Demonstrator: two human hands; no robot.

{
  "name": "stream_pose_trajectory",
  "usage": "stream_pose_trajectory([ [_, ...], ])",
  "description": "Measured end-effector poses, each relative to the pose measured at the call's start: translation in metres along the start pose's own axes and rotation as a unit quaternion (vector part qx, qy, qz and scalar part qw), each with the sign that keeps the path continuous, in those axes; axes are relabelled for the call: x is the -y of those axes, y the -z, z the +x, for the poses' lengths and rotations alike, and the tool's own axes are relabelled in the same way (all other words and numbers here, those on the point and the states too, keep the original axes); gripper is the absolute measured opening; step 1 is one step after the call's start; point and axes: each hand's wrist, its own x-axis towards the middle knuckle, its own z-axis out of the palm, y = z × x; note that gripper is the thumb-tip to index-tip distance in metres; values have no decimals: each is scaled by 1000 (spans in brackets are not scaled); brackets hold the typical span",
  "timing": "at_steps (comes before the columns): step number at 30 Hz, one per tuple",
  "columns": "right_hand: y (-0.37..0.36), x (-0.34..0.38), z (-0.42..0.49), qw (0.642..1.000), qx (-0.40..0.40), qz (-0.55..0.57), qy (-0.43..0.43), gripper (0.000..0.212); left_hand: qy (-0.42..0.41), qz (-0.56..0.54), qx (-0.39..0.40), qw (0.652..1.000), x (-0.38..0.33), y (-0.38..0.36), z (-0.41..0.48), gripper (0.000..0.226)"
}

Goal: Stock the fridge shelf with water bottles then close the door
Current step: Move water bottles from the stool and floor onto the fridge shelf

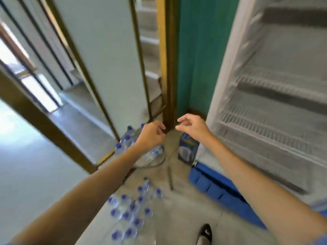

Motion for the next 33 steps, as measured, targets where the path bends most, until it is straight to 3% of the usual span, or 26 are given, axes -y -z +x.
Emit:
stream_pose_trajectory([
  [8, -190, -132, -56, 979, 145, 7, -146, 38, 226, -10, 48, 973, 197, -93, -119, 24],
  [11, -250, -209, -64, 970, 152, 2, -189, 42, 284, -19, 54, 957, 272, -164, -155, 23],
  [15, -332, -333, -63, 966, 134, -2, -222, 51, 342, -58, 36, 937, 364, -278, -190, 39],
  [20, -422, -496, -45, 959, 104, 21, -262, 68, 376, -154, -5, 914, 466, -432, -210, 84],
  [22, -453, -551, -36, 961, 82, 36, -261, 76, 364, -184, -48, 912, 495, -482, -207, 93],
  [27, -516, -652, -10, 975, 38, 45, -216, 92, 331, -238, -182, 895, 551, -564, -186, 91],
  [33, -553, -691, 29, 985, -1, 90, -146, 100, 311, -270, -274, 869, 596, -596, -165, 67],
])
